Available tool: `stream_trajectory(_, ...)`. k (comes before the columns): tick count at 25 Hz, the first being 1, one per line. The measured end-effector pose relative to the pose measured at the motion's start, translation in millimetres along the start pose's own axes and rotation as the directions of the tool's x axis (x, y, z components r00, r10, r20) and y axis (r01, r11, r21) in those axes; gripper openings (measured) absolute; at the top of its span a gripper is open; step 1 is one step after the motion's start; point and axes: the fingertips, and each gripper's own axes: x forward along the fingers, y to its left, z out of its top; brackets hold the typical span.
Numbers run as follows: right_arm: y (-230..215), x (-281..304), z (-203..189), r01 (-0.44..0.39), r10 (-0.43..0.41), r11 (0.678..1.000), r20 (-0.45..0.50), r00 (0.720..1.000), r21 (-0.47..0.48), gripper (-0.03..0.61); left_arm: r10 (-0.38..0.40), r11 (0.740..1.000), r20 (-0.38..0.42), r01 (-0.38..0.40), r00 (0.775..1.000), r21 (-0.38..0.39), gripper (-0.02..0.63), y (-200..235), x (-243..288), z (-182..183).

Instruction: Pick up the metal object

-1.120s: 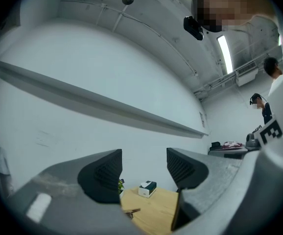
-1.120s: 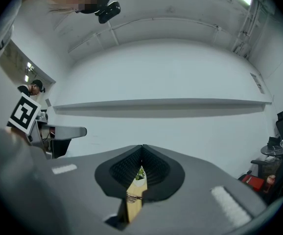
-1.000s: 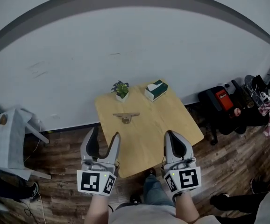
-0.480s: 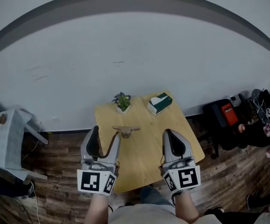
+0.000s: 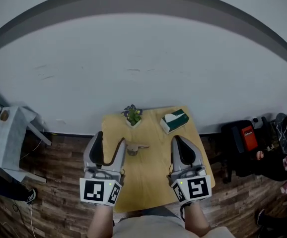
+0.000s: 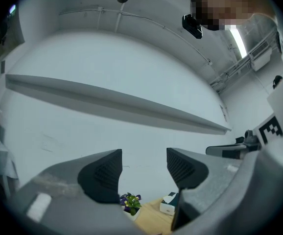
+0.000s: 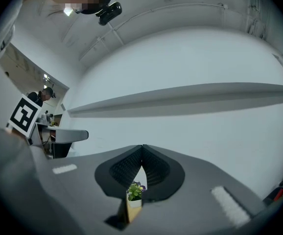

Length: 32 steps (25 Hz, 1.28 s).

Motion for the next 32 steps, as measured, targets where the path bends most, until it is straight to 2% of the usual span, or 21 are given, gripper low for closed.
stream_trajectory(8,-16.4,32.3,-18.4,-0.087,0.088,0.995,-0.023,0.996,0.039,0.002,0.093,0.996,-0.030,-0.093,0.995,0.017,0.287,4.8,14.8,-13.2)
stream_trajectory(17,-16.7,55.6,-54.6,-0.165,0.172,0.982,-0.086,0.981,0.090,0.002,0.182,0.983,-0.103,-0.181,0.978,0.020,0.287,15.0,15.1,-44.5)
stream_trajectory(32,-17.0,66.6,-125.2,-0.218,0.249,0.964,-0.224,0.942,0.153,0.002,0.237,0.969,-0.265,-0.247,0.935,-0.003,0.287,15.1,15.1,-120.8)
